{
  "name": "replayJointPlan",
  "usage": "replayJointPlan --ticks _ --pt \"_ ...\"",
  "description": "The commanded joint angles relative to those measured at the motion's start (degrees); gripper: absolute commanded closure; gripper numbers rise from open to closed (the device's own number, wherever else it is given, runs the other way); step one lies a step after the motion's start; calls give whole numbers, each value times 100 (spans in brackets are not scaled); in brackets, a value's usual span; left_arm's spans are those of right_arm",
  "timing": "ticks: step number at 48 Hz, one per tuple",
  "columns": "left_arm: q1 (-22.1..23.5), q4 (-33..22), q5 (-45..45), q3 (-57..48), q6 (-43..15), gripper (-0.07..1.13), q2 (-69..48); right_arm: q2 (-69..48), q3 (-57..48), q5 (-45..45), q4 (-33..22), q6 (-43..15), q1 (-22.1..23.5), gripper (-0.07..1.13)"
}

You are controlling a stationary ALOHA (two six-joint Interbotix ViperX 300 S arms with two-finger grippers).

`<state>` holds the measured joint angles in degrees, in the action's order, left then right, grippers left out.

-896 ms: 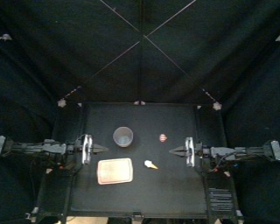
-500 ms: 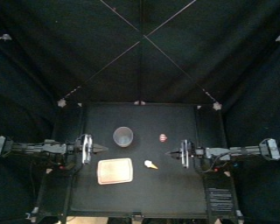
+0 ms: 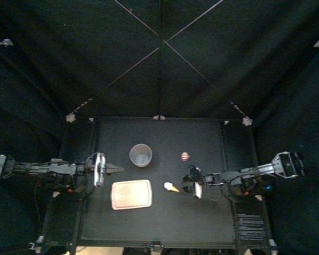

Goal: Pick the ice cream then place it on the pink plate
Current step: Pick the ice cream

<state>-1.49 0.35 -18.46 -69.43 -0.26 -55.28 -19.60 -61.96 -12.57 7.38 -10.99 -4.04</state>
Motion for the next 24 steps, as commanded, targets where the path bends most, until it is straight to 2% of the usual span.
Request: replayJointPlan --ticks 1,16,24 --pt "-9 9 -53 70 -9 109 9 413 316 -18 26 9 62 17" --pt "-18 9 -44 62 -9 109 0 1424 932 492 -9 9 431 15" --pt "-18 9 -35 62 -9 109 0 1854 1248 721 -9 0 422 15"
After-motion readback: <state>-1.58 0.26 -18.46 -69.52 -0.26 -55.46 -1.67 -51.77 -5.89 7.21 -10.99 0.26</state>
